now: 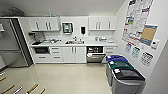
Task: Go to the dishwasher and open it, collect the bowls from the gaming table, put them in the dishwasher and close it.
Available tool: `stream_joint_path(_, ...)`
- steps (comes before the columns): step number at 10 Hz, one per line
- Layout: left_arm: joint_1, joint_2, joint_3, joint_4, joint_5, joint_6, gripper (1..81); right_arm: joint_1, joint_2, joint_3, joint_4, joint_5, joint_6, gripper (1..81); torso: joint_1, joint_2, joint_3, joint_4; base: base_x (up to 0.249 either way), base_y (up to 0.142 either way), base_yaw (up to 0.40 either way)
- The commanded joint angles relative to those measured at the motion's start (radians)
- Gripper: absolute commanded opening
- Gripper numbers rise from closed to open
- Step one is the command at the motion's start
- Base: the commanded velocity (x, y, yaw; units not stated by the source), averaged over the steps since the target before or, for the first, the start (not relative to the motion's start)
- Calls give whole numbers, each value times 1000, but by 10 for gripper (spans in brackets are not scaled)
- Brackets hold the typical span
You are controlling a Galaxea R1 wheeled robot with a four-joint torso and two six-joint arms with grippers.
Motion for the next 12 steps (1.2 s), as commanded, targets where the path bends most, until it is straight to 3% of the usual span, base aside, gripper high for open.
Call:
stream_joint_path(1,-50,-16,0,11,44,9,10,39,-17,5,-13,-47,-2,10,0,0,0,0,249,0,0)
stream_joint_path(12,-49,-13,0,11,44,7,10,37,-15,-5,-13,-45,-2,10,1,0,0,0,236,0,0)
